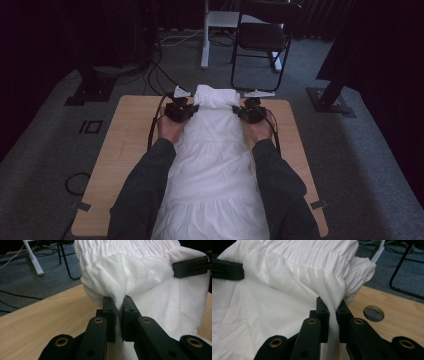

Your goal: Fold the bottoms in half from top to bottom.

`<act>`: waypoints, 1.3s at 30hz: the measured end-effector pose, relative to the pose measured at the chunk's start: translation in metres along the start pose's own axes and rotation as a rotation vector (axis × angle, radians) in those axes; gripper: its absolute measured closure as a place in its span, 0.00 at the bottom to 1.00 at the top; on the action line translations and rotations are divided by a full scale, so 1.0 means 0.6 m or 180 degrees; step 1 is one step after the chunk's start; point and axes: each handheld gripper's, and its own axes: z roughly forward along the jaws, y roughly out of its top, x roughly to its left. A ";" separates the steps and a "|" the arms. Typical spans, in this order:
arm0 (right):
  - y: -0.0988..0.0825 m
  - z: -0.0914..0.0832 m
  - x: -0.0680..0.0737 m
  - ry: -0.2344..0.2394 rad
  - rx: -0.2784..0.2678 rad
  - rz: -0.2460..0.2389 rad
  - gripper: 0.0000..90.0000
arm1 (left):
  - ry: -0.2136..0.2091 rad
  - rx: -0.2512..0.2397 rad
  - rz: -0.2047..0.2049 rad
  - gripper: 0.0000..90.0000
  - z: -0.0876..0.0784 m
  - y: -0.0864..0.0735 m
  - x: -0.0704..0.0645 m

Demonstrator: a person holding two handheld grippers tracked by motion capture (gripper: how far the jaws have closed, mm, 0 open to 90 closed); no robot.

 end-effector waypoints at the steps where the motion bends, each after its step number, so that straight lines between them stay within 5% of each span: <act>1: -0.003 -0.002 0.002 0.0002 0.0016 -0.0003 0.94 | 0.0000 0.0000 0.0000 0.94 0.000 0.000 0.000; 10: -0.030 -0.047 0.030 0.0143 -0.0055 -0.0107 0.93 | -0.0179 -0.0169 0.0100 0.94 -0.072 -0.042 -0.039; 11: -0.053 -0.075 0.050 0.0230 -0.0072 -0.0225 0.92 | -0.0216 -0.0194 0.0166 0.94 -0.094 -0.061 -0.055; 16: -0.096 -0.108 0.075 0.0378 -0.0030 -0.0328 0.91 | -0.0344 -0.0160 0.0241 0.93 -0.129 -0.113 -0.086; 19: -0.153 -0.124 0.098 0.0488 0.0124 -0.0366 0.91 | -0.0483 -0.0002 0.0172 0.93 -0.143 -0.186 -0.115; 22: -0.188 -0.125 0.109 0.0546 0.0242 -0.0368 0.91 | -0.0572 0.0115 0.0084 0.93 -0.143 -0.220 -0.124; 24: -0.246 -0.114 0.125 0.0530 0.0548 -0.0476 0.90 | -0.0665 0.0395 0.0054 0.92 -0.130 -0.267 -0.138; 25: -0.257 -0.109 0.128 0.0524 0.0621 -0.0501 0.89 | -0.0688 0.0654 0.0078 0.92 -0.114 -0.297 -0.147; 26: -0.271 -0.102 0.131 0.0523 0.0719 -0.0513 0.89 | -0.0688 0.0654 0.0078 0.92 -0.114 -0.297 -0.147; 27: -0.281 -0.094 0.133 0.0518 0.0810 -0.0527 0.88 | -0.0609 0.0846 0.0175 0.92 -0.097 -0.319 -0.153; 32: -0.298 -0.062 0.132 0.0432 0.1064 -0.0509 0.87 | -0.0608 0.0872 0.0157 0.92 -0.081 -0.318 -0.145; 33: -0.292 -0.055 0.128 0.0393 0.1072 -0.0485 0.87 | -0.0533 0.0912 0.0265 0.92 -0.068 -0.307 -0.139; 39: -0.259 -0.009 0.100 0.0135 0.1034 -0.0557 0.88 | -0.0347 0.0994 0.0331 0.92 -0.021 -0.267 -0.125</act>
